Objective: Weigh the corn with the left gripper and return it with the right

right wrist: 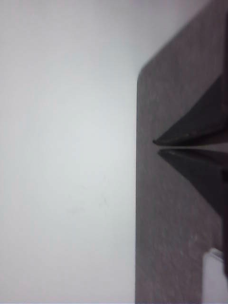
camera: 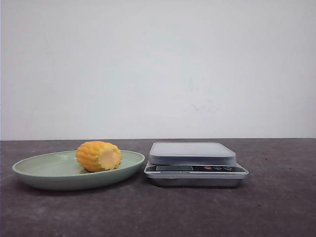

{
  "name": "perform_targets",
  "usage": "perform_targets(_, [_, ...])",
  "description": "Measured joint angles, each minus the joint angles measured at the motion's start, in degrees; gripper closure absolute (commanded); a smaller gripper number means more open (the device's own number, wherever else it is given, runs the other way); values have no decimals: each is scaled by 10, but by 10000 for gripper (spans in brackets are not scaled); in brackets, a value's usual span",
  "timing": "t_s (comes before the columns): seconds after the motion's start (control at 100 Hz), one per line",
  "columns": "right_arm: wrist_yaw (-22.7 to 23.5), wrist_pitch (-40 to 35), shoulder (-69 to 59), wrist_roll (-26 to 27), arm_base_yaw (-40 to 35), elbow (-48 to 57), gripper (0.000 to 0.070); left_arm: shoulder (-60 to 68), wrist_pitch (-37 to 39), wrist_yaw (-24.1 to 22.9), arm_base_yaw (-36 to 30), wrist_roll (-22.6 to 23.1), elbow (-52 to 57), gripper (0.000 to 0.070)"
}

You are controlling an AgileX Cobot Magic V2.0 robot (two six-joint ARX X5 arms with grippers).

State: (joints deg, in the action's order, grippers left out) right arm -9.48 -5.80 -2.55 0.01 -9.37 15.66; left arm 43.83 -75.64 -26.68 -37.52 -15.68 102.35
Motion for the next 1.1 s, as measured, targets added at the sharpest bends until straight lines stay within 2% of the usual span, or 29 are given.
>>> perform_targets(0.08, [63, 35, 0, 5, 22, -57, 698, 0, 0, 0, 0, 0, 0, 700])
perform_targets(0.13, [78, 37, 1, 9, 24, -90, 699, 0, 0, 0, 0, 0, 0, 700])
perform_targets(0.22, [76, 26, 11, 21, 24, -146, 699, 0, 0, 0, 0, 0, 0, 700])
perform_targets(0.28, [60, -35, 19, 27, 24, -149, 699, 0, 0, 0, 0, 0, 0, 700])
perform_targets(0.39, [10, -37, 22, 28, 24, -148, 699, 0, 0, 0, 0, 0, 0, 700])
perform_targets(0.45, [5, -37, 22, 23, 24, -148, 699, 0, 0, 0, 0, 0, 0, 700])
perform_targets(0.81, [125, -43, 22, -9, 25, -148, 699, 0, 0, 0, 0, 0, 0, 700])
perform_targets(1.1, [132, -40, 22, -13, 22, -148, 698, 0, 0, 0, 0, 0, 0, 700])
